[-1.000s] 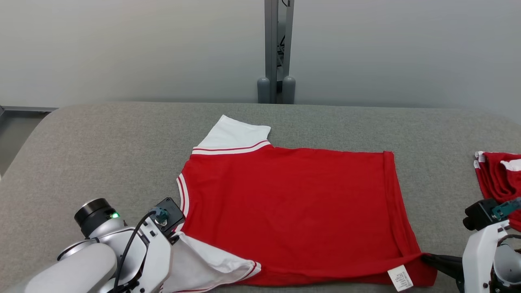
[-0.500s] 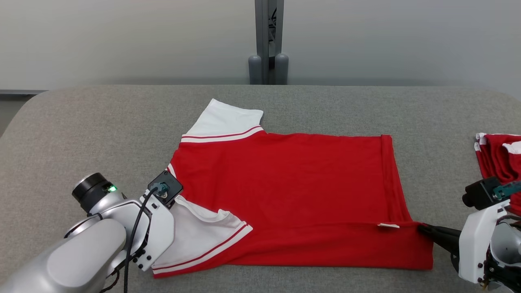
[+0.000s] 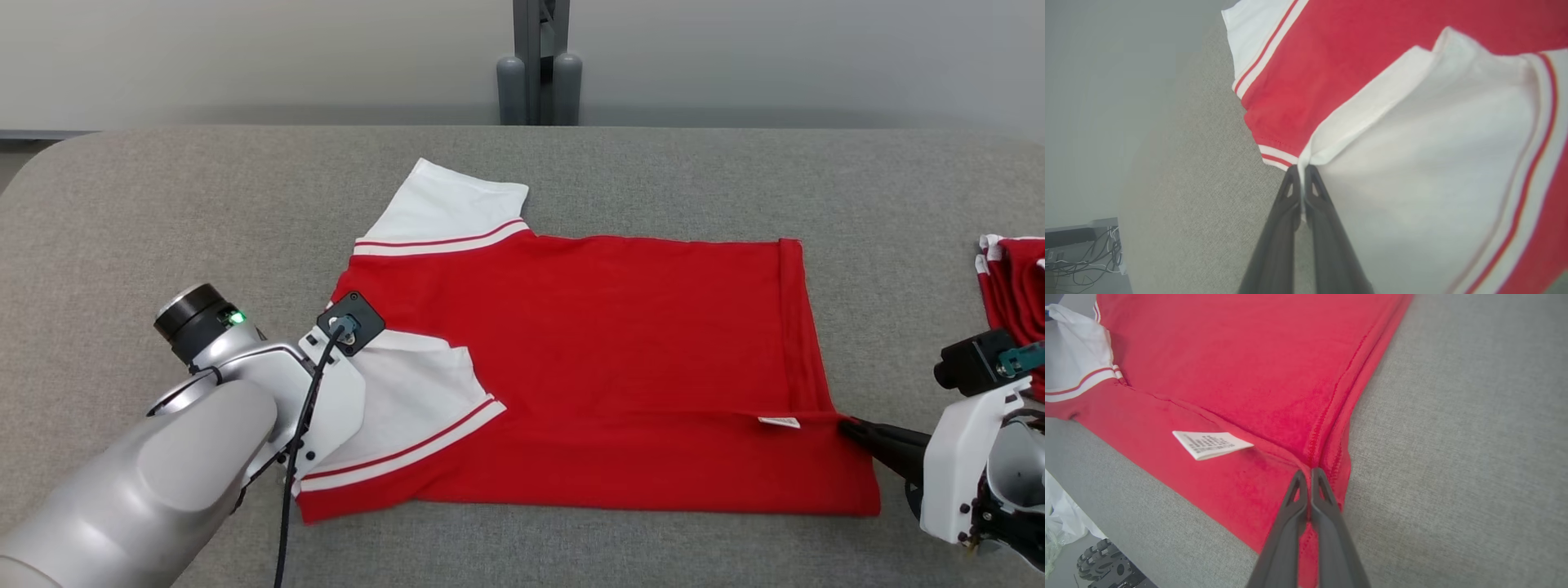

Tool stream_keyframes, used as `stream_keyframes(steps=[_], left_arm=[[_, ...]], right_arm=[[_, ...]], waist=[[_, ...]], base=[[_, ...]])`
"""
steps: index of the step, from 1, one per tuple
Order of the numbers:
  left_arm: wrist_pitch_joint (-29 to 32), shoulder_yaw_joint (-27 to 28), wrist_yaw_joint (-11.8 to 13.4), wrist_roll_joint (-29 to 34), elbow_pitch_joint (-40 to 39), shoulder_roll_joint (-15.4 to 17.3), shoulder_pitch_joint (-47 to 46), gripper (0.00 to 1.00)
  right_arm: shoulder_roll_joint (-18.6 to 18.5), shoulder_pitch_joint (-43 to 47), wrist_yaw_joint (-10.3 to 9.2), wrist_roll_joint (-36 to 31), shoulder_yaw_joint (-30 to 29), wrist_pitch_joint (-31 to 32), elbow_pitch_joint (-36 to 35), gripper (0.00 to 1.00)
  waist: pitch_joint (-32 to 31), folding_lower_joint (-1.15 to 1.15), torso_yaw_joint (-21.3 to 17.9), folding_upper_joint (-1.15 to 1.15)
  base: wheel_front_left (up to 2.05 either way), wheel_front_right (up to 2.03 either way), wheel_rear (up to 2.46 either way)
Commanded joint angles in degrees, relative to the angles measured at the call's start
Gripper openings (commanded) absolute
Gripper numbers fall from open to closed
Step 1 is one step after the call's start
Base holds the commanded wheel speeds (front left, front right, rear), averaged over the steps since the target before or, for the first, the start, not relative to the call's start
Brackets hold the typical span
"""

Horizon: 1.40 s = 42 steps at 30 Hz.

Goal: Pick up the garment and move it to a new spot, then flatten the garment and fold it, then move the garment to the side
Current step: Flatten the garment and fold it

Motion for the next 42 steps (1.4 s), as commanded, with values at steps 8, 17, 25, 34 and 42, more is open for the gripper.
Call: stream_keyframes(steps=[8,17,25,34,42], left_arm=[[-2.02,-0.63,-1.45,1.53,6.89,-2.75,-4.07,0.0],[-3.62,-0.54,-1.14,1.19,13.24,-5.77,-5.03,1.0],[-7.85,-1.01,-0.68,1.92,16.37,-7.33,-4.16,1.0],[-17.29,3.35,4.12,-1.22,16.1,-7.71,-2.62,1.0],[-28.29,15.68,8.88,-13.53,10.28,-8.73,7.1,1.0]], right_arm=[[-0.81,-1.28,0.01,-0.99,0.16,0.06,-0.59,0.0],[-0.39,-1.75,0.01,0.63,0.15,-0.53,0.26,1.0],[-0.39,-3.11,0.01,2.27,-0.28,-6.54,5.33,1.0],[0.26,-2.25,0.01,0.72,-1.73,-18.52,10.32,1.0],[6.05,5.98,0.01,-7.08,-19.29,-20.29,14.98,1.0]], waist=[[2.19,0.0,-0.5,0.0],[3.15,0.0,-0.56,0.0],[2.03,0.0,0.09,0.0],[-1.77,0.0,0.67,0.0],[-6.42,0.0,0.32,0.0]], base=[[0.0,0.0,0.0],[0.0,0.0,0.0],[0.0,0.0,0.0],[0.0,0.0,0.0],[0.0,0.0,0.0]])
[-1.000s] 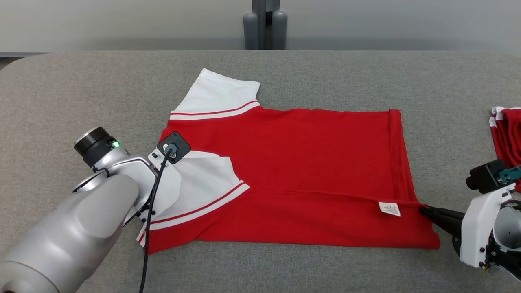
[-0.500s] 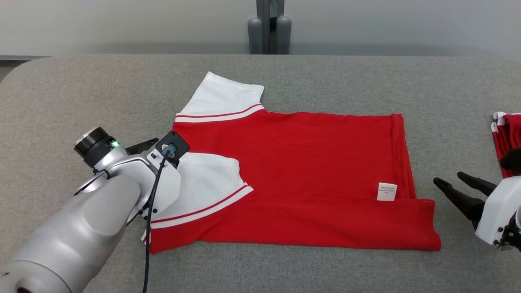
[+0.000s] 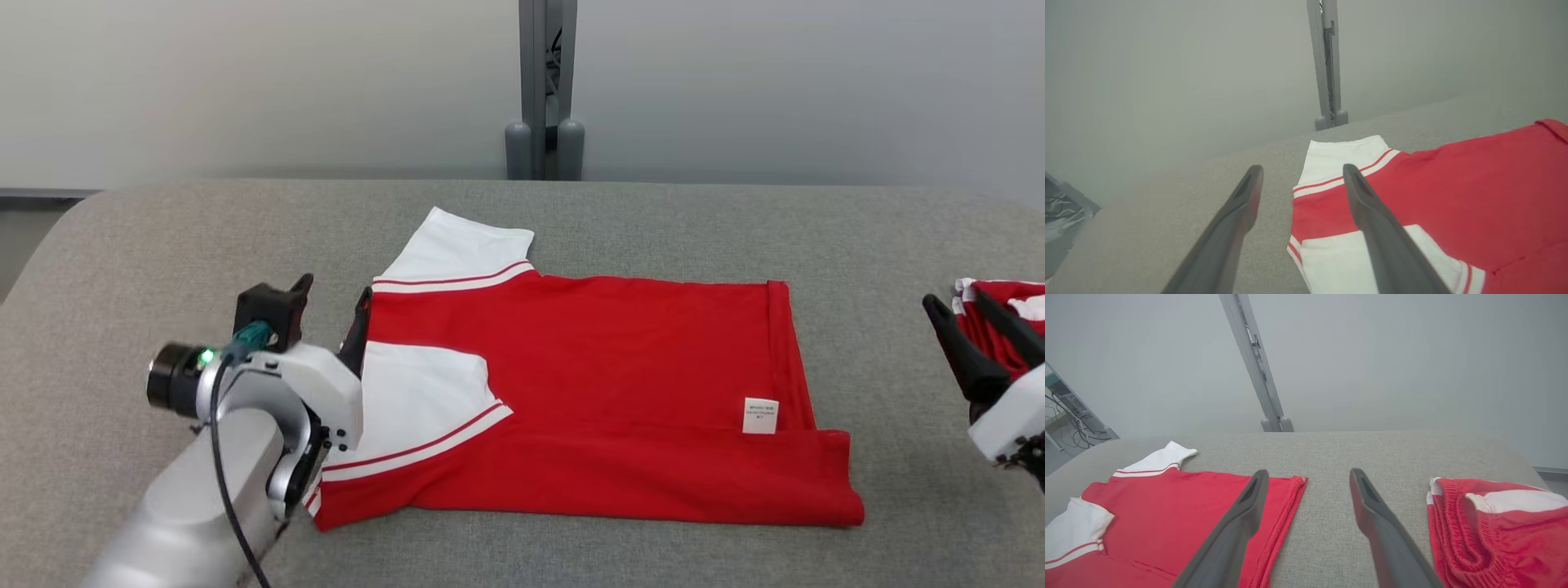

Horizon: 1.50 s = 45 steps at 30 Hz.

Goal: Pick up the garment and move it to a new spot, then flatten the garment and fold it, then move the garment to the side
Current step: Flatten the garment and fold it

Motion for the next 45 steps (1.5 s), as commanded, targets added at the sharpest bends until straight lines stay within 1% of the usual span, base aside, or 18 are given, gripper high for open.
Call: stream_keyframes(steps=[1,5,9,10,12,14,16,20,21,24,30,32,34,36,37,44,45], left_arm=[[-1.06,2.66,0.82,-2.77,-1.79,-0.38,3.01,1.0],[-2.3,9.81,2.58,-7.2,-8.09,-0.11,10.66,1.0],[-2.26,18.06,4.9,-5.82,-16.38,-0.64,19.24,1.0],[-2.27,19.65,5.15,-5.37,-17.85,-1.05,21.54,1.0],[-2.28,22.58,4.71,-4.96,-19.92,-2.36,25.56,1.0],[-2.3,23.68,2.54,-5.54,-20.33,-3.32,29.14,1.0],[-2.3,26.69,1.82,-5.81,-20.6,-4.08,31.2,1.0],[-2.3,29.94,0.93,-5.3,-18.69,-6.73,34.9,1.0],[-2.3,30.13,0.45,-5.89,-17.56,-7.24,35.21,1.0],[0.19,29.08,-0.88,-7.0,-13.93,-8.13,35.64,1.0],[1.04,29.92,3.12,-7.09,-7.82,-9.17,33.11,1.0],[1.46,30.12,3.64,-7.68,-6.08,-9.6,32.77,1.0],[1.99,30.31,2.91,-8.53,-4.86,-10.18,32.29,1.0],[1.89,30.8,1.58,-9.78,-4.19,-10.88,31.36,1.0],[1.89,30.8,1.58,-9.78,-4.19,-10.88,31.36,1.0],[3.76,30.76,-2.66,-13.32,-1.44,-12.81,29.47,1.0],[3.62,30.61,-3.22,-13.81,-0.85,-13.26,28.84,1.0]], right_arm=[[1.64,4.13,0.01,-2.47,-4.85,-0.2,0.28,1.0],[7.16,13.41,0.01,-10.67,-17.1,-0.18,-1.23,1.0],[12.06,21.54,0.01,-16.31,-25.69,-0.2,-2.81,1.0],[13.42,23.33,0.01,-17.44,-27.08,-0.19,-3.02,1.0],[15.65,26.14,0.01,-19.11,-30.06,-0.19,-3.18,1.0],[17.87,28.72,0.01,-19.99,-31.83,-0.17,-3.21,1.0],[19.51,30.44,0.01,-20.65,-32.96,-0.17,-3.29,1.0],[21.82,32.51,0.01,-20.95,-34.1,-0.18,-2.51,1.0],[22.19,32.72,0.01,-20.81,-34.2,-0.18,-2.18,1.0],[23.03,32.75,0.01,-20.1,-33.33,-0.18,-1.0,1.0],[23.0,31.1,0.01,-17.49,-29.78,-0.16,0.81,1.0],[22.97,30.61,0.01,-16.69,-28.75,-0.04,1.65,1.0],[23.03,29.95,0.01,-15.58,-28.03,0.06,2.84,1.0],[23.11,29.3,0.01,-14.59,-27.29,0.26,3.83,1.0],[23.11,29.3,0.01,-14.59,-27.29,0.26,3.83,1.0],[23.41,27.18,0.01,-9.57,-24.73,2.59,5.92,1.0],[23.28,26.77,0.01,-7.97,-23.95,2.99,6.12,1.0]], waist=[[-1.61,0.0,-0.28,0.0],[-3.37,0.0,-0.3,0.0],[-4.46,0.0,0.05,0.0],[-4.74,0.0,0.08,0.0],[-5.15,0.0,0.09,0.0],[-5.48,0.0,0.07,0.0],[-5.7,0.0,0.11,0.0],[-5.78,0.0,-0.02,0.0],[-5.75,0.0,-0.1,0.0],[-5.6,0.0,-0.22,0.0],[-4.72,0.0,-0.16,0.0],[-4.34,0.0,-0.19,0.0],[-3.98,0.0,-0.2,0.0],[-3.57,0.0,-0.19,0.0],[-3.57,0.0,-0.19,0.0],[-1.69,0.0,-0.05,0.0],[-1.02,0.0,0.16,0.0]], base=[[0.0,0.0,0.0],[0.0,0.0,0.0],[0.0,0.0,0.0],[0.0,0.0,0.0],[0.0,0.0,0.0],[0.0,0.0,0.0],[0.0,0.0,0.0],[0.0,0.0,0.0],[0.0,0.0,0.0],[0.0,0.0,0.0],[0.0,0.0,0.0],[0.0,0.0,0.0],[0.0,0.0,0.0],[0.0,0.0,0.0],[0.0,0.0,0.0],[0.0,0.0,0.0],[0.0,0.0,0.0]])
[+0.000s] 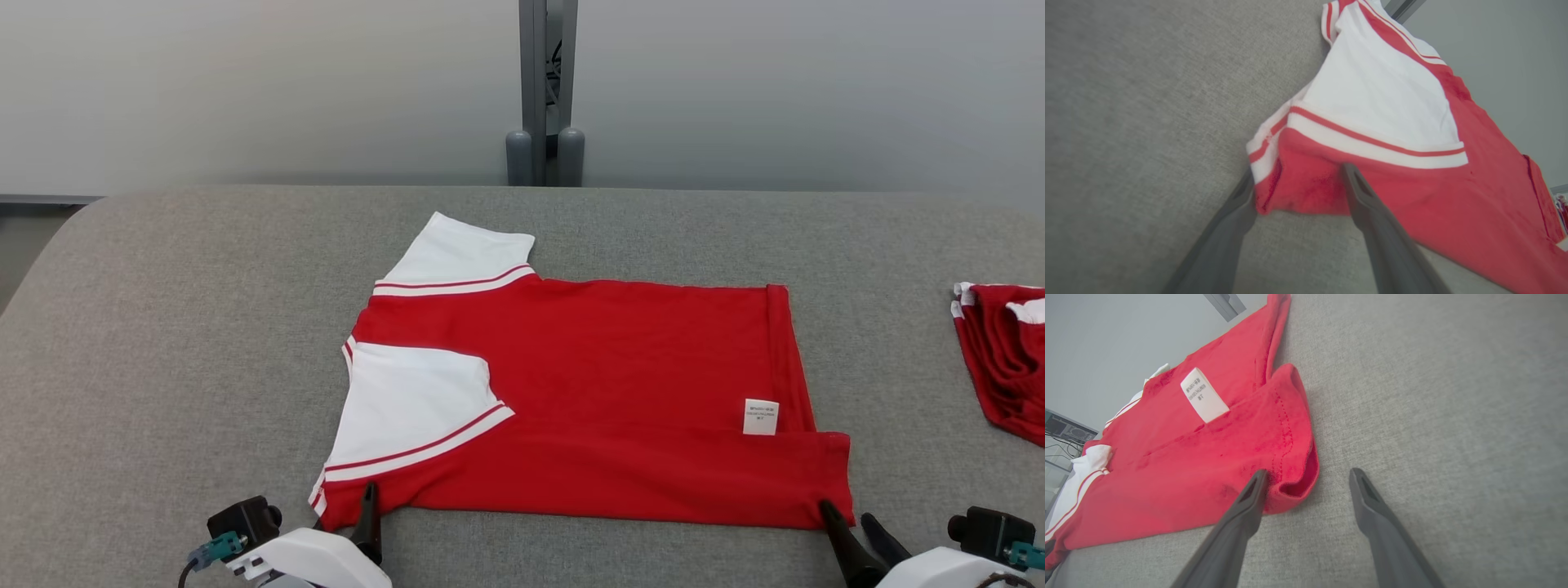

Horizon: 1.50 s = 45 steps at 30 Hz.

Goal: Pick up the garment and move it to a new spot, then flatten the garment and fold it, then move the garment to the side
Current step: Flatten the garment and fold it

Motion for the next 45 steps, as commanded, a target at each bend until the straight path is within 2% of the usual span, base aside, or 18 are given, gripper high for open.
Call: stream_keyframes(steps=[1,9,10,11,12,13,15,16,26,36,45], left_arm=[[0.17,-0.43,-0.39,-0.29,0.82,-0.52,-0.5,1.0],[-0.76,-1.77,-2.12,-1.57,3.26,-0.93,-2.66,1.0],[-0.86,-1.89,-2.48,-1.96,3.42,-0.99,-2.92,0.83],[-1.0,-1.96,-2.91,-2.16,3.65,-1.03,-3.05,0.24],[-1.16,-2.08,-3.08,-2.39,3.86,-1.07,-3.15,0.0],[-1.29,-2.26,-3.38,-2.56,4.04,-1.11,-3.26,0.0],[-1.57,-2.5,-3.96,-2.99,4.39,-1.05,-3.69,0.0],[-1.69,-2.61,-4.02,-3.09,4.62,-1.04,-3.9,0.0],[-3.45,-2.44,-5.6,-3.95,6.14,-0.94,-5.41,0.0],[-2.46,-3.56,-6.67,-2.95,7.05,0.74,-5.47,0.0],[4.01,-7.24,-7.73,-1.07,5.41,3.26,-4.56,0.0]], right_arm=[[-0.22,-0.29,0.01,1.08,0.54,0.51,0.25,1.0],[-1.07,-1.33,0.01,6.45,3.53,0.88,-1.45,1.0],[-1.21,-1.45,0.01,6.93,4.02,0.85,-1.62,1.0],[-1.29,-1.59,0.01,7.44,4.44,0.79,-1.83,1.0],[-1.37,-1.69,0.01,7.93,4.8,0.71,-2.02,1.0],[-1.45,-1.72,0.01,8.47,5.05,0.65,-2.18,0.91],[-1.83,-1.78,0.01,9.34,5.65,0.45,-2.32,0.06],[-2.02,-1.92,0.01,9.72,6.03,0.21,-2.53,0.0],[-4.64,-2.82,0.01,12.35,8.09,-1.49,-3.23,0.0],[-6.84,-3.1,0.01,14.3,10.47,-0.93,-2.86,0.0],[-9.48,-3.82,0.01,16.88,13.62,3.68,-4.62,0.0]], waist=[[0.57,0.0,0.3,0.0],[1.81,0.0,1.23,0.0],[1.83,0.0,1.29,0.0],[1.83,0.0,1.33,0.0],[1.82,0.0,1.37,0.0],[1.8,0.0,1.4,0.0],[1.76,0.0,1.46,0.0],[1.74,0.0,1.48,0.0],[1.07,0.0,1.5,0.0],[-0.8,0.0,1.5,0.0],[-2.46,0.0,1.49,0.0]], base=[[0.0,0.0,0.0],[0.0,0.0,0.0],[0.0,0.0,0.0],[0.0,0.0,0.0],[0.0,0.0,0.0],[0.0,0.0,0.0],[0.0,0.0,0.0],[0.0,0.0,0.0],[0.0,0.0,0.0],[0.0,0.0,0.0],[0.0,0.0,0.0]])
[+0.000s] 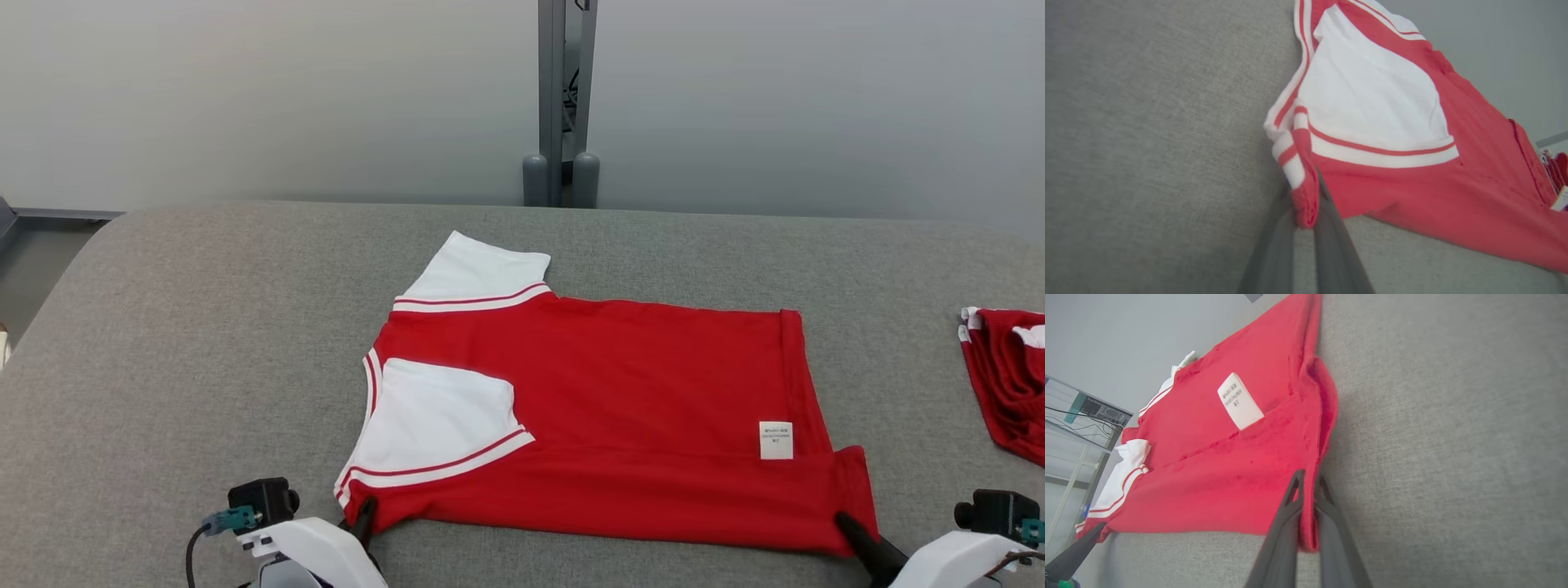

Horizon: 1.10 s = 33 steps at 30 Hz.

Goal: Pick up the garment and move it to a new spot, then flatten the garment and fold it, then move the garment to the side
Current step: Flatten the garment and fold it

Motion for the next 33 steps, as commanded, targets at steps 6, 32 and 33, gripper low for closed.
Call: stream_keyframes(steps=[6,32,33], left_arm=[[5.96,-2.72,-1.22,1.11,-3.55,2.88,1.46,0.0],[33.27,-6.57,7.07,-2.62,-41.81,24.32,16.8,0.37],[32.99,-6.46,7.58,-2.22,-42.19,24.42,16.9,0.87]], right_arm=[[-3.49,0.15,0.01,2.24,1.87,5.95,-1.57,0.0],[-14.47,4.54,0.0,10.2,6.55,25.43,-9.23,0.16],[-14.24,4.72,0.0,10.39,6.51,25.35,-8.68,1.0]], waist=[[-1.07,0.0,0.54,0.0],[-3.44,0.0,1.02,0.0],[-3.45,0.0,0.99,0.0]], base=[[0.0,0.0,0.0],[0.0,0.0,0.0],[0.0,0.0,0.0]])
